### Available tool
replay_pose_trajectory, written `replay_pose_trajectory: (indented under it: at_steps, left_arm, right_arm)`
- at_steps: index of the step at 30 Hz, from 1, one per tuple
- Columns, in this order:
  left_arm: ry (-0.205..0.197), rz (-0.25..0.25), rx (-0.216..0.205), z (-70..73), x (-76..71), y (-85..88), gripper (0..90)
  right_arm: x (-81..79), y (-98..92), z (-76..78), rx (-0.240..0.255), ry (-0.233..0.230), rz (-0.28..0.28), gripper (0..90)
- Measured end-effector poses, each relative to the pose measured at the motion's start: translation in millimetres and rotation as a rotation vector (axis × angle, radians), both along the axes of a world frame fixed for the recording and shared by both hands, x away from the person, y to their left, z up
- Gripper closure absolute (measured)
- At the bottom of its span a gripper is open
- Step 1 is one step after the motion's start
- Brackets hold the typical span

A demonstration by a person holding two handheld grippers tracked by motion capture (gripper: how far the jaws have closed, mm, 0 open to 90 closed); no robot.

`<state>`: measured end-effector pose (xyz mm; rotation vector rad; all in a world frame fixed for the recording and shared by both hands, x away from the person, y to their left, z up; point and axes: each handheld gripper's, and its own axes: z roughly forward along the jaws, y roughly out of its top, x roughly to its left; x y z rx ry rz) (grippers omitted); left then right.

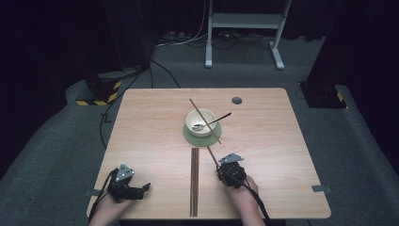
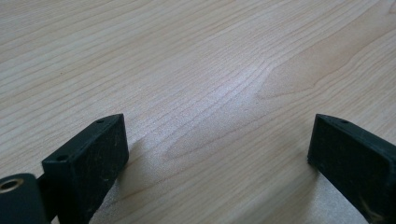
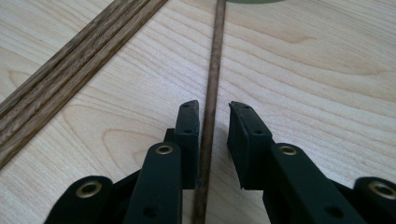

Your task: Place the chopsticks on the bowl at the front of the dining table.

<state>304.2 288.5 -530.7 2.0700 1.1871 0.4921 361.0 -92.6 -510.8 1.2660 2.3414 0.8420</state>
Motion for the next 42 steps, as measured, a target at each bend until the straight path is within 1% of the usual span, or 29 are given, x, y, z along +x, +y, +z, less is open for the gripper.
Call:
replay_pose_trajectory:
  at_steps: [2, 3, 5, 7, 10, 11, 12, 14, 15, 17, 20, 22, 23, 27, 28, 30, 31, 32, 34, 35, 38, 39, 40, 42]
  left_arm:
    - [0.0, 0.002, 0.001, 0.0, -0.4, -0.1, 5.3]
    - [0.0, 0.002, 0.001, 0.0, -0.5, -0.1, 5.4]
    - [0.0, 0.001, 0.001, 0.0, -0.5, 0.0, 5.4]
    - [0.0, 0.002, 0.001, 0.0, -0.5, -0.1, 5.5]
    - [0.0, 0.002, 0.002, 0.1, -0.6, -0.1, 5.5]
    - [0.0, 0.002, 0.001, 0.0, -0.6, -0.1, 5.5]
    - [0.0, 0.002, 0.001, 0.0, -0.5, -0.1, 5.5]
    - [0.0, 0.001, 0.001, 0.0, -0.6, 0.0, 5.5]
    - [0.0, 0.002, 0.001, 0.0, -0.6, -0.1, 5.5]
    - [0.0, 0.001, 0.001, 0.0, -0.6, 0.0, 5.5]
    - [0.0, 0.001, 0.001, 0.1, -0.5, 0.0, 5.5]
    - [-0.001, 0.001, 0.001, 0.0, -0.7, -0.1, 5.6]
    - [-0.001, 0.001, 0.002, 0.1, -0.8, -0.1, 5.7]
    - [0.0, 0.0, 0.0, 0.1, -0.8, 0.0, 5.8]
    - [0.0, -0.001, -0.001, 0.1, -0.8, 0.0, 5.9]
    - [-0.001, -0.001, 0.001, 0.1, -0.9, -0.1, 6.0]
    - [-0.001, -0.001, 0.001, 0.1, -0.9, -0.1, 6.1]
    - [-0.002, -0.001, 0.0, 0.1, -0.9, -0.1, 6.1]
    - [-0.002, 0.0, 0.001, 0.1, -1.0, -0.2, 6.1]
    - [-0.003, 0.003, 0.001, 0.1, -1.3, -0.5, 6.2]
    - [-0.004, 0.003, 0.001, 0.1, -1.5, -0.5, 6.6]
    - [-0.005, 0.003, 0.001, 0.1, -1.4, -0.5, 6.6]
    - [-0.005, 0.004, 0.001, 0.1, -1.5, -0.6, 6.6]
    - [-0.005, 0.003, 0.001, 0.1, -1.5, -0.6, 6.7]
  right_arm:
    - [1.1, -0.8, -0.8, 0.012, -0.004, 0.001, 71.7]
    - [1.2, -1.6, 0.2, 0.015, 0.01, 0.0, 71.0]
    - [1.0, -1.2, 1.0, 0.012, 0.021, -0.01, 68.9]
    - [0.9, 0.5, 0.8, 0.01, 0.015, -0.025, 68.9]
    - [1.4, -0.2, 0.8, 0.013, 0.019, -0.013, 68.8]
    - [1.2, -1.2, 1.8, 0.018, 0.036, -0.009, 69.1]
    - [1.3, -1.3, 1.0, 0.014, 0.021, -0.012, 69.9]
    - [0.8, -1.3, 1.1, 0.001, 0.014, -0.003, 70.9]
    - [0.5, -0.7, 0.7, -0.004, 0.005, -0.007, 71.6]
    - [-0.4, -1.1, 1.7, -0.013, 0.014, 0.009, 74.3]
    - [-1.4, -0.7, 2.2, -0.013, 0.022, 0.013, 77.1]
    - [-1.4, -0.4, 2.1, -0.018, 0.016, 0.019, 78.8]
    - [-1.6, 0.1, 1.5, -0.019, 0.007, 0.011, 79.2]
    - [-2.0, 0.3, 1.1, -0.026, -0.003, 0.014, 84.1]
    - [-2.0, 0.4, 1.0, -0.024, -0.002, 0.012, 84.2]
    - [-2.3, -0.4, 1.0, -0.026, -0.004, 0.024, 84.2]
    - [-3.1, 0.3, 0.2, -0.022, -0.011, 0.01, 84.3]
    - [-3.6, 0.4, 0.6, -0.021, -0.003, 0.012, 84.3]
    - [-3.2, 1.1, 0.5, -0.026, -0.007, 0.017, 84.4]
    - [-3.1, 1.1, 0.8, -0.032, -0.015, 0.018, 84.5]
    - [-5.6, 1.7, 3.5, -0.026, -0.038, 0.016, 84.4]
    - [-6.4, 2.0, 5.6, -0.021, -0.031, 0.02, 84.5]
    - [-7.1, 2.4, 7.5, -0.017, -0.035, 0.017, 84.4]
    - [-8.1, 2.9, 11.5, -0.014, -0.059, 0.03, 84.5]
